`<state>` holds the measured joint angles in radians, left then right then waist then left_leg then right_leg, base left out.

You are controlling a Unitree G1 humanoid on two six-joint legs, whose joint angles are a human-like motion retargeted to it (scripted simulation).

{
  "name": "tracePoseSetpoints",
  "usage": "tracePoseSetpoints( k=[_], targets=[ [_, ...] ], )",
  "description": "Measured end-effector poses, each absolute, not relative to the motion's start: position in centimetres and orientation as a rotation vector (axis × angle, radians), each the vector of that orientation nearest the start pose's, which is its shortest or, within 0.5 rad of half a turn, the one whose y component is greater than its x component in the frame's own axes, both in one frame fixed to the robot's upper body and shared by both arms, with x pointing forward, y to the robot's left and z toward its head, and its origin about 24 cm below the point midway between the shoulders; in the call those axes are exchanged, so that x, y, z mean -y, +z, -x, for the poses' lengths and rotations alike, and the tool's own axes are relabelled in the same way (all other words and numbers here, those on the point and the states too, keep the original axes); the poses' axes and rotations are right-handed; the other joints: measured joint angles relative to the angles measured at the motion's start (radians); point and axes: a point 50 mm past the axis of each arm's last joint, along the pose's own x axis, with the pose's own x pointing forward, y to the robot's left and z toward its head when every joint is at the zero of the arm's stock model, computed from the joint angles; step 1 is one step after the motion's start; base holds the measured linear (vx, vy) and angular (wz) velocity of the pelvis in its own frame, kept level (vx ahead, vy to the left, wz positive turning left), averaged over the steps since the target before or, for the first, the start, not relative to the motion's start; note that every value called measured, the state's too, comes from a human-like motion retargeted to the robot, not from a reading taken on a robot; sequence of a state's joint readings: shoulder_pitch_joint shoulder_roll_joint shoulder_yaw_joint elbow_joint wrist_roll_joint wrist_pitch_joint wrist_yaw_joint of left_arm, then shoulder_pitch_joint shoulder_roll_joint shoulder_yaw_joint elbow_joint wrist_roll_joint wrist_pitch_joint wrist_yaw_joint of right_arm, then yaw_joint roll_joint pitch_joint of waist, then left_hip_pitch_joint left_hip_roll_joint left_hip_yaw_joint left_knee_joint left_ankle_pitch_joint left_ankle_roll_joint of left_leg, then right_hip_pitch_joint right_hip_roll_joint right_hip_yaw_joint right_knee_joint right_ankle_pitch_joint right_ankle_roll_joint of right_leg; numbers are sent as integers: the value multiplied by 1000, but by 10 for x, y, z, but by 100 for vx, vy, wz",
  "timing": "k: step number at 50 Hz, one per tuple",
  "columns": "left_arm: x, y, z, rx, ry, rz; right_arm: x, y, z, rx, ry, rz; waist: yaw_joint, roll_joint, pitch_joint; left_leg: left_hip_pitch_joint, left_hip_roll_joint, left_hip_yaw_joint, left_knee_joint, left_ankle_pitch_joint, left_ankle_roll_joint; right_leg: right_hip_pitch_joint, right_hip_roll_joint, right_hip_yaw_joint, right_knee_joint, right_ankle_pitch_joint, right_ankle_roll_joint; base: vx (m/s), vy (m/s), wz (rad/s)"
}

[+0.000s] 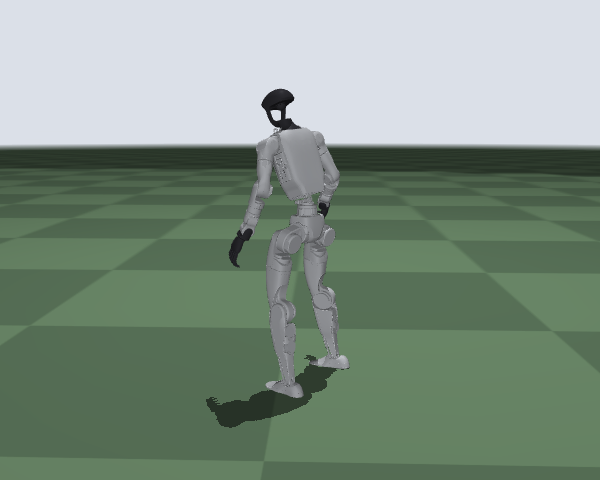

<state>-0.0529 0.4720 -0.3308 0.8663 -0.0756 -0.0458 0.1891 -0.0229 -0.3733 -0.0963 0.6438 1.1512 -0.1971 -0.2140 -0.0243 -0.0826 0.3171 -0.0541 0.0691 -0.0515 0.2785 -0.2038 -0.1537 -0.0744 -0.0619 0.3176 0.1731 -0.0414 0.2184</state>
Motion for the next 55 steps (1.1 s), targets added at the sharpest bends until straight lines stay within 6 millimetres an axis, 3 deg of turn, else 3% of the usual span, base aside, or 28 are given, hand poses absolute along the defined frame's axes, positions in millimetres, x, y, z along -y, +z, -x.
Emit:
tracePoseSetpoints(
  k=[2, 5, 8, 12, 15, 18, 22, 25, 28, 31, 35, 37, 40, 45, 47, 48, 49, 50, 51, 52, 53, 54, 55],
  targets=[
    [-271, -109, -166, -832, 157, -509, 298, -46, -209, -212, -758, -825, -18, 2, -5, 25, 9, 59, -23, 2, 0, -21, -22, -73, 17, -11, -16, 4, 22, -158],
    [-267, -114, -156, -843, 262, -344, 301, -34, -209, -60, -765, -911, -19, 21, -16, 46, 30, 149, -13, -9, 1, -54, -88, -337, 82, -59, -40, 4, 20, -162],
    [-259, -105, -170, -759, 314, -240, 289, -27, -221, -48, -704, -889, 1, 38, -10, 39, 48, 249, 63, -32, -2, -78, -155, -536, 170, -55, -44, 4, 15, -158],
    [-243, -69, -218, -527, 363, -128, 256, -21, -246, -114, -591, -834, 40, 62, -10, 62, 24, 307, 12, -29, 4, -55, -170, -587, 84, 18, -33, 0, 7, -103],
    [-231, -32, -251, -336, 387, -14, 224, -19, -260, -164, -461, -769, 66, 81, -13, 62, 17, 348, 39, -53, 43, -50, -190, -609, 79, 9, -25, 0, 2, -26],
    [-220, 12, -290, -145, 392, 149, 184, -8, -288, -245, -294, -751, 80, 105, 2, 42, -10, 327, -25, -10, 20, -32, -186, -613, -53, 104, -34, -6, -3, 13],
    [-222, 42, -306, -3, 425, 472, 164, 3, -301, -237, -169, -684, 84, 129, -7, 47, -19, 300, -97, 21, 7, -25, -186, -653, -84, 120, -28, 0, -6, 47],
    [-242, 55, -313, 57, 540, 603, 166, 11, -304, -210, -159, -621, 74, 139, -16, 61, -22, 275, -160, 47, -1, -14, -182, -688, -100, 122, -16, 1, -9, 52],
    [-261, 83, -325, 142, 625, 557, 181, 18, -305, -170, -192, -541, 58, 155, -15, 71, -16, 259, -198, 66, -7, -15, -178, -707, -87, 114, -14, 1, -9, 35],
    [-260, 127, -341, 266, 587, 390, 198, 22, -305, -144, -224, -471, 38, 177, -12, 83, -2, 256, -218, 74, -16, -39, -174, -714, -25, 83, -24, 1, -9, 8],
    [-217, 182, -362, 406, 380, 100, 210, 23, -307, -133, -236, -489, 12, 204, -18, 101, 17, 275, -236, 74, -31, -84, -181, -766, 88, 20, -30, 6, -11, -21],
    [-183, 194, -370, 431, 241, -29, 207, 23, -310, -139, -216, -521, -10, 214, -25, 113, 20, 287, -240, 70, -35, -85, -185, -788, 109, -2, -31, 12, -14, -28],
    [-129, 191, -375, 419, 29, -204, 193, 23, -316, -154, -139, -587, -59, 232, -34, 131, 20, 303, -226, 58, -29, -66, -179, -768, 94, -18, -44, 16, -16, -35],
    [-49, 146, -366, 335, -311, -542, 164, 22, -323, -179, -48, -726, -167, 262, -47, 95, 40, 378, -47, 26, 4, -53, -170, -692, 88, -38, -66, 20, -14, -66],
    [-25, 119, -355, 309, -436, -708, 156, 16, -319, -198, -6, -680, -213, 271, -65, 39, 70, 414, 115, 6, 17, -64, -168, -655, 118, -62, -70, 26, -12, -96],
    [-16, 103, -347, 308, -487, -791, 153, 11, -312, -202, 14, -442, -227, 270, -89, -12, 97, 431, 239, -13, 6, -101, -177, -636, 192, -95, -61, 29, -10, -116],
    [-11, 91, -341, 303, -514, -843, 154, 5, -307, -218, -19, -545, -243, 271, -101, -40, 106, 437, 311, -20, 4, -115, -175, -611, 217, -108, -59, 29, -10, -131],
    [-9, 82, -336, 295, -528, -880, 157, -3, -303, -232, -84, -817, -261, 272, -107, -57, 107, 436, 355, -20, 7, -117, -167, -583, 216, -111, -60, 27, -10, -154],
    [-9, 75, -332, 293, -538, -907, 159, -8, -298, -254, -3, -786, -267, 269, -110, -71, 98, 428, 385, -22, 12, -117, -158, -549, 210, -111, -60, 27, -8, -173],
    [-10, 71, -330, 306, -520, -923, 171, -18, -294, -318, -30, -545, -271, 267, -110, -83, 90, 419, 411, -25, 14, -115, -148, -515, 203, -111, -59, 27, -6, -193],
    [-15, 71, -329, 348, -445, -920, 209, -25, -290, -333, -264, 127, -272, 265, -105, -92, 81, 409, 430, -30, 10, -108, -135, -481, 191, -109, -55, 26, -5, -196],
    [-19, 71, -329, 342, -419, -898, 208, -24, -288, -338, -257, -104, -275, 263, -97, -93, 61, 394, 414, -30, 24, -84, -124, -444, 139, -90, -59, 24, -5, -192],
    [-24, 71, -330, 314, -417, -865, 189, -13, -288, -252, -118, -780, -280, 260, -87, -91, 34, 375, 382, -30, 47, -52, -113, -407, 66, -62, -66, 24, -5, -186]
  ],
)
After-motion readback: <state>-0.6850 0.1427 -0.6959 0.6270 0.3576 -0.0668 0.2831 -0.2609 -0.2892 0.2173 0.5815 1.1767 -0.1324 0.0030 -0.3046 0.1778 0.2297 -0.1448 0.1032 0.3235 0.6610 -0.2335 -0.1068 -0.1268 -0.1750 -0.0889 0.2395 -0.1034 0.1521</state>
